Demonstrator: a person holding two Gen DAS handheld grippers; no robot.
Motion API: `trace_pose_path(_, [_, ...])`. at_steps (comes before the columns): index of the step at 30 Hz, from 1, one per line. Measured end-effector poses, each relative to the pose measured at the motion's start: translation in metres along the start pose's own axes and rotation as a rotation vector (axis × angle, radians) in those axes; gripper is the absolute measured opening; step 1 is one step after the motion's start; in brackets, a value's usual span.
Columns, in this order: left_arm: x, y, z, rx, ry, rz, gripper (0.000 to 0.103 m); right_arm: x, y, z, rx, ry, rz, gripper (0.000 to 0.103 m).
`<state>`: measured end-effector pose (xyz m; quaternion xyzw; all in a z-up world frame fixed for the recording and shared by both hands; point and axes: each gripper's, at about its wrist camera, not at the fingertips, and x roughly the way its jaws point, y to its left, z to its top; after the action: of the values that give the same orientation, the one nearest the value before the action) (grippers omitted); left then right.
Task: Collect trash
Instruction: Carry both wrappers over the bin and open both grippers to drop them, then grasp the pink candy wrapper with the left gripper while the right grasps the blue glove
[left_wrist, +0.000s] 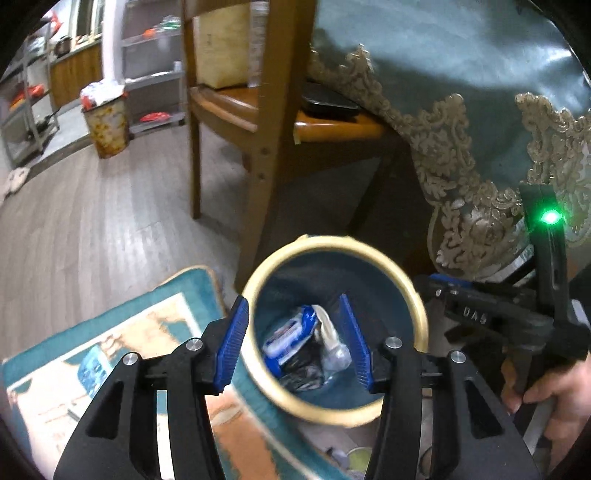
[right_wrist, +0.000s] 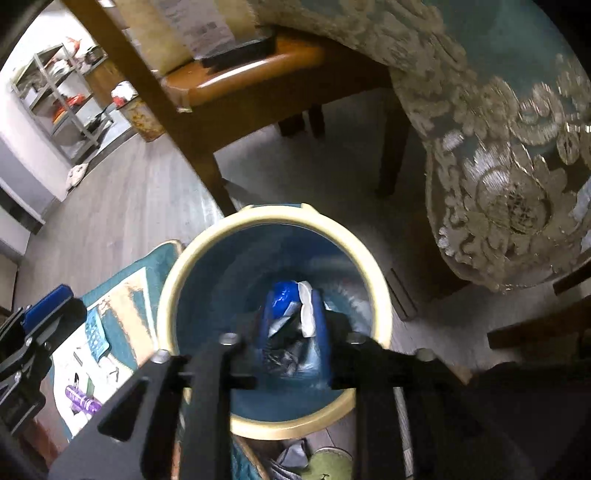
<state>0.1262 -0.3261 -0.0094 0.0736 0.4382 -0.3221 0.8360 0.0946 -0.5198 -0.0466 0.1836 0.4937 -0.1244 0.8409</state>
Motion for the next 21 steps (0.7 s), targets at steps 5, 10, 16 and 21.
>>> trace_pose_path(5, [-0.048,0.028,-0.027,-0.006,-0.027,0.07,0.064,-0.019,0.028,-0.006,-0.065,-0.031,0.028,0.048])
trace_pose_path(10, [-0.102,0.066,-0.055,-0.043,-0.068,0.147,0.086,-0.045,0.063,-0.02,-0.101,-0.087,0.106,0.092])
trace_pose_path(16, [-0.158,0.12,-0.103,-0.125,-0.102,0.272,0.092,-0.054,0.131,-0.057,-0.204,-0.048,0.203,0.097])
trace_pose_path(21, [-0.184,0.164,-0.148,-0.247,-0.103,0.343,0.093,-0.051,0.184,-0.099,-0.334,-0.011,0.213,0.097])
